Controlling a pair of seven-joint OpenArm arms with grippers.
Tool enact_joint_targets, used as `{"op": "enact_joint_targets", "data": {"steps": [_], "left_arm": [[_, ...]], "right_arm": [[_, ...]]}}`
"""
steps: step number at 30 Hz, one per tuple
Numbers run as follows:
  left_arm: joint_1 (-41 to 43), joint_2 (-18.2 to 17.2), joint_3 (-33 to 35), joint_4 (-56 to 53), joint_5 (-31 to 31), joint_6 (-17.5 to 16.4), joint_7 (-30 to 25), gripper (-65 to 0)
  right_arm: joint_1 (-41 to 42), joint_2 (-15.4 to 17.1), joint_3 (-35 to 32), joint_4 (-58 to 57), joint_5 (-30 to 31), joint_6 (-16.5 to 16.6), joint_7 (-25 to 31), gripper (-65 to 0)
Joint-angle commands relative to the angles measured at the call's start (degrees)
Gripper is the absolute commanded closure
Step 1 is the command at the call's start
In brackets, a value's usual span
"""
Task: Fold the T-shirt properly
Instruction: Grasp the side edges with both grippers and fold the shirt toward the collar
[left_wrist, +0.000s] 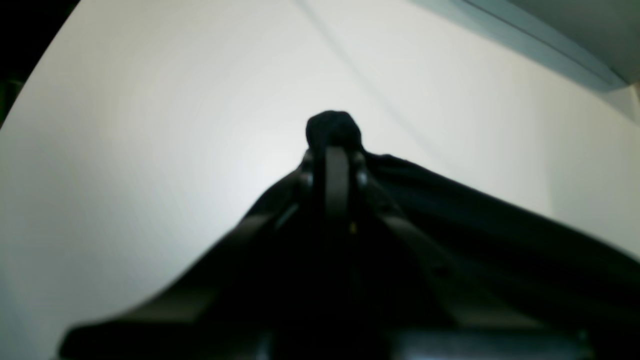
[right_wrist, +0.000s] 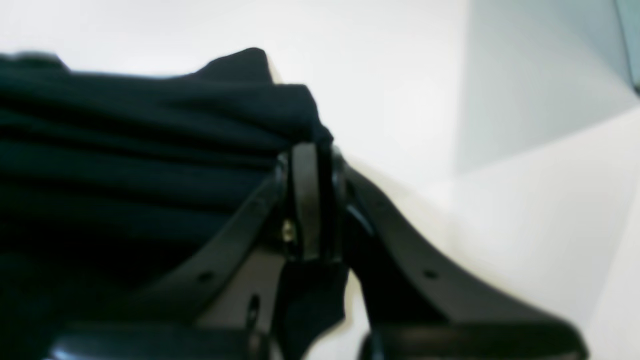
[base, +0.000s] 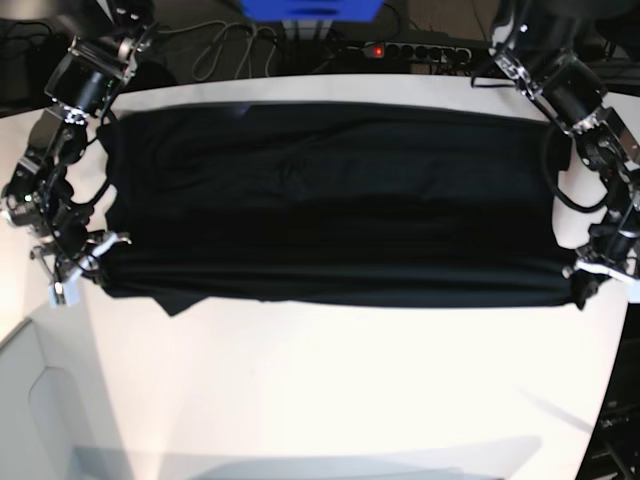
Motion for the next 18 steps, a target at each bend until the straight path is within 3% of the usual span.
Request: {"op": "enact_joint_targets", "data": {"steps": [1, 9, 13, 18], "left_arm": [[0.9, -1.6, -0.2, 2.6, -1.3, 0.3, -2.1, -0.1], [12.6, -0.2, -1.0, 10.9, -5.7, 0.3, -2.5, -0.1], [15.7, 2.2, -3.5, 14.2, -5.2, 0.2, -2.5, -0.1], [19.4, 2.5, -3.5, 15.0, -5.2, 0.2, -2.5, -0.1]], "right_arm": [[-0.8, 1.2, 1.5, 2.6, -0.4, -0.4, 1.2, 0.0], [-10.1, -2.5, 6.3, 11.8, -0.3, -0.4, 1.2, 0.0], [-13.4, -4.3, 8.2, 13.5, -0.3, -0.4, 1.2, 0.0], [-16.5, -5.4, 8.5, 13.2, -0.5, -0.4, 1.2, 0.0]]}}
